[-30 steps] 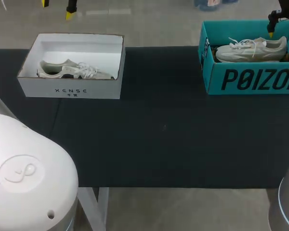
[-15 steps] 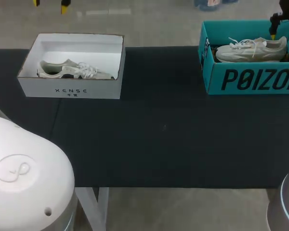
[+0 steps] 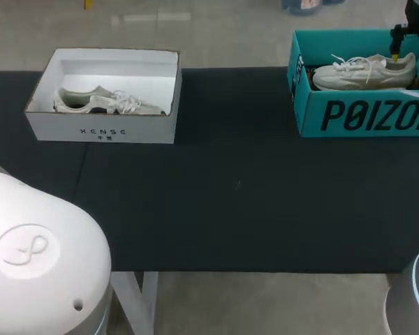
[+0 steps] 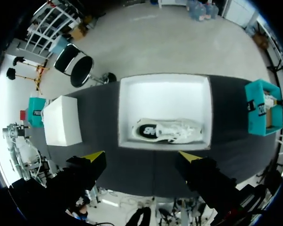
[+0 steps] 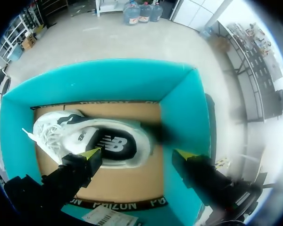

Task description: Take the shoe out of the shoebox, open the shoe tongue, remove and reinsert the insole, then place the shoe into the shoebox

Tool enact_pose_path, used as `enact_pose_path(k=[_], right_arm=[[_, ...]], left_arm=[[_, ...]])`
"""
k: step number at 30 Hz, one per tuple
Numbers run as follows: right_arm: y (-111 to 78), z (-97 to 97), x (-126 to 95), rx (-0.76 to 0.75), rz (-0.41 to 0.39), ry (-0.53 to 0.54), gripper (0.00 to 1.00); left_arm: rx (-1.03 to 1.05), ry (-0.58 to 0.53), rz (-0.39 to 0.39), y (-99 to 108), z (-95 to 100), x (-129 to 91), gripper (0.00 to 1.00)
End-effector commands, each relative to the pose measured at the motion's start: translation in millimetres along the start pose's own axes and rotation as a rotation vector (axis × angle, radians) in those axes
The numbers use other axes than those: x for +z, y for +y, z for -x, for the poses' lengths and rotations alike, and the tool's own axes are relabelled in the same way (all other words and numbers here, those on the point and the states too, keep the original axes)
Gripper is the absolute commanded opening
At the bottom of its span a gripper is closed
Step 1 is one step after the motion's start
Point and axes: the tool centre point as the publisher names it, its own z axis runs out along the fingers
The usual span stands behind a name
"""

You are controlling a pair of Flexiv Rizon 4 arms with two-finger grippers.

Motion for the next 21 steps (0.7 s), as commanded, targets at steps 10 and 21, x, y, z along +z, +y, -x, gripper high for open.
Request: enact_pose_path(k=[10,21], right_arm=[[20.3,-1.9,27.5,0.039,-0.144,0.001,1.0],[9.7,-4.8,39.9,0.098,-0.169,0.03,1.0]], left_arm=[[-0.033,-0.003,-0.038,-3.9,12.2,-9.9,1.0],[-0.049,-0.01,-0.008,-6.8,21.2,-4.0,1.0]])
